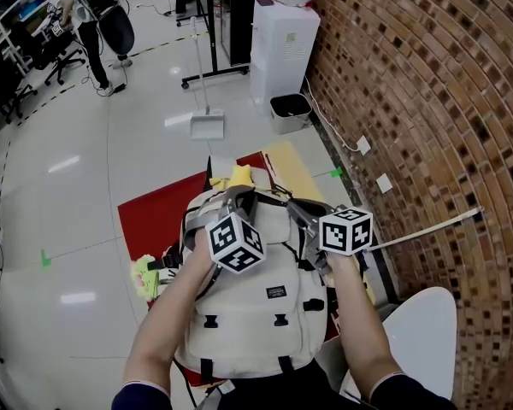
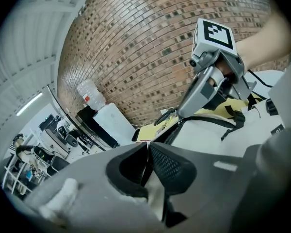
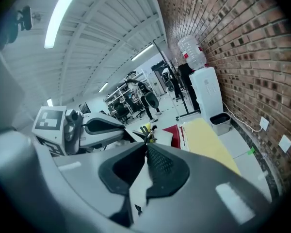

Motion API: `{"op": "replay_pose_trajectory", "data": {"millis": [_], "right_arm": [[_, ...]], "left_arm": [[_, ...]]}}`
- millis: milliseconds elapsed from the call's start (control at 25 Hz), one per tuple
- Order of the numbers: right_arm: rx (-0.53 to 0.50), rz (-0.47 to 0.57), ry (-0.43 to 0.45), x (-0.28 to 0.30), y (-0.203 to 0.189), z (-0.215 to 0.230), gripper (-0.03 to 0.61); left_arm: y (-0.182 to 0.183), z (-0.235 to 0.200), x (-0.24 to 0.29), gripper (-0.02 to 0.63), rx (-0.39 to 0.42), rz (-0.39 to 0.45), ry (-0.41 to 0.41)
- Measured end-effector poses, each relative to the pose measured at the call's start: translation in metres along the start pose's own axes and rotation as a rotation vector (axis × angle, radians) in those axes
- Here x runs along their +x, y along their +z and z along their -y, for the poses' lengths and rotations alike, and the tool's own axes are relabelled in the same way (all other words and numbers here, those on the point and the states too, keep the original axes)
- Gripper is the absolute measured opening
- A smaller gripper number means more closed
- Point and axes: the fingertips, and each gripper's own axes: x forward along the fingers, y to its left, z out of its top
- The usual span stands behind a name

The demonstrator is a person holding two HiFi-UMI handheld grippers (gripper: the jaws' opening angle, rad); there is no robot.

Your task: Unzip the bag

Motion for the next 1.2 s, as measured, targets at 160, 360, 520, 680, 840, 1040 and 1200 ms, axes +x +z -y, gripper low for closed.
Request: {"op": "replay_pose_trajectory", "data": {"millis": [160, 360, 520, 680, 840, 1040, 1200], "right_arm": [[0.033, 0.000, -0.009, -0.007, -0.009, 0.003, 0.020], [0.079, 0.002, -0.065, -0.019, -0.023, 0.014, 0.020], [0.114, 0.011, -0.082, -0.031, -0.036, 0.018, 0.020], [0.141, 0.014, -0.092, -0.038, -0.050, 0.018, 0.020], [0.167, 0.017, -0.107, -0.045, -0.062, 0.019, 0.020], [0.184, 0.015, -0.115, -0.053, -0.075, 0.015, 0.018], [0.205, 0.000, -0.125, -0.059, -0.089, 0.016, 0.019]], "left_arm": [[-0.002, -0.001, 0.000, 0.020, -0.040, 0.006, -0.017], [-0.005, -0.003, 0.001, 0.020, -0.080, 0.008, -0.022], [-0.006, -0.004, 0.001, 0.018, -0.103, 0.012, -0.023], [-0.007, -0.003, 0.001, 0.018, -0.135, 0.018, -0.034], [-0.009, -0.006, -0.001, 0.018, -0.163, 0.023, -0.028], [-0.011, -0.009, -0.002, 0.018, -0.204, 0.030, -0.029], [-0.013, -0.010, -0.004, 0.018, -0.229, 0.035, -0.041]]}}
